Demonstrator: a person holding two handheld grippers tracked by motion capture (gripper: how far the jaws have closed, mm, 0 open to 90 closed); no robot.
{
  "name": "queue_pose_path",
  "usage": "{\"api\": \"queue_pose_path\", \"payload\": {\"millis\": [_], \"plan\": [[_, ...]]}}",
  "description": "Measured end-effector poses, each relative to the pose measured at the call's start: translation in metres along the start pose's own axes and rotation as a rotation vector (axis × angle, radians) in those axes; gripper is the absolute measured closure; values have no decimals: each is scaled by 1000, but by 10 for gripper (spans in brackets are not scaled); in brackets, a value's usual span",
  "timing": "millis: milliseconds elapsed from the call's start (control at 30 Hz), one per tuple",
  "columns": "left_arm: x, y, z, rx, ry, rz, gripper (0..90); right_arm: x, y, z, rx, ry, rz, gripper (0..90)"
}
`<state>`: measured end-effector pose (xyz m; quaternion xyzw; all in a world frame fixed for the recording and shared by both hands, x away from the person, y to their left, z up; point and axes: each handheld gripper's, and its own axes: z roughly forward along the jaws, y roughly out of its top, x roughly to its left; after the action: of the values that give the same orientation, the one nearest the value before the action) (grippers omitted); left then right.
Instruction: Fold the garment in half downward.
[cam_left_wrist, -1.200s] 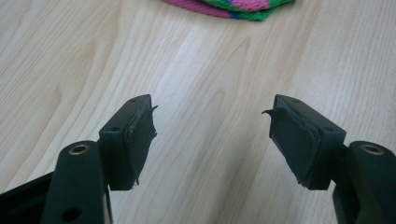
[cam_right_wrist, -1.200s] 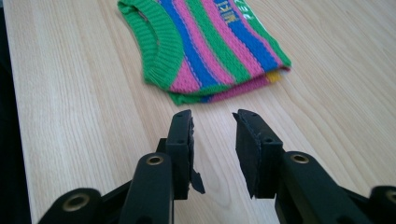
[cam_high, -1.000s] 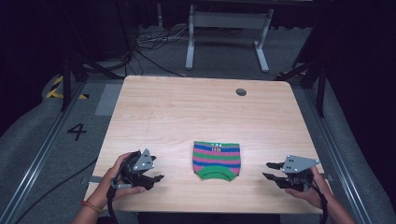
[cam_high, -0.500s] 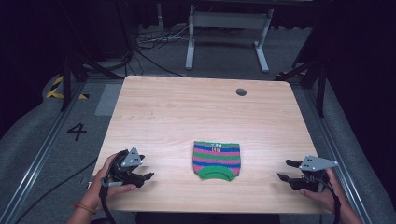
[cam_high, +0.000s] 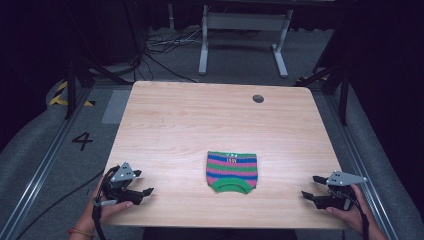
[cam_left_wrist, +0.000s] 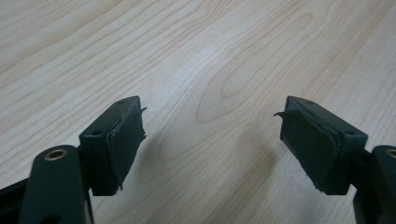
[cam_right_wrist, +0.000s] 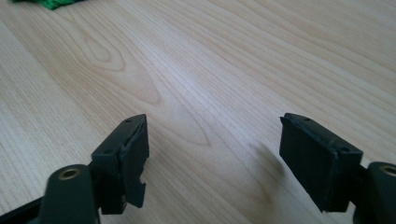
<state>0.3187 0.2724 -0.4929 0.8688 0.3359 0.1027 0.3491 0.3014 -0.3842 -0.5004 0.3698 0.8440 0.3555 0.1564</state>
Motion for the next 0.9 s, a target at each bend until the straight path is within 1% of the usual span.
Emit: {"api": "queue_pose_path", "payload": {"millis": [33, 67, 100, 133, 167, 200, 233, 267, 300, 433, 600, 900], "plan": [[1, -1, 0, 4, 7, -4, 215, 1, -1, 0, 1, -10, 4, 223], [1, -1, 0, 4, 7, -4, 214, 1, -1, 0, 1, -10, 4, 223], [2, -3, 1, 15, 2, -17, 214, 1, -2, 0, -4, -16, 9, 216], [3, -4, 3, 15, 6, -20, 191, 0, -5, 1, -15, -13, 36, 208], [3, -5, 3, 10, 5, -16, 181, -1, -5, 1, -16, -11, 47, 201], [2, -5, 4, -1, 10, -27, 181, -1, -5, 1, -16, -11, 47, 201], [1, -6, 4, -4, 33, -30, 177, -2, -6, 0, -14, -10, 51, 196], [0, -5, 5, 3, 47, -23, 175, -3, -6, 0, -12, -9, 51, 192], [-1, -5, 5, 5, 62, -26, 163, -3, -6, 1, -12, -6, 48, 189], [-2, -5, 6, 4, 71, -42, 151, -2, -6, 1, -10, -9, 49, 182], [-2, -5, 6, 4, 73, -40, 150, -2, -5, 2, -4, -25, 64, 155], [-3, -5, 6, 4, 71, -44, 150, -2, -5, 2, -3, -26, 65, 154]]}}
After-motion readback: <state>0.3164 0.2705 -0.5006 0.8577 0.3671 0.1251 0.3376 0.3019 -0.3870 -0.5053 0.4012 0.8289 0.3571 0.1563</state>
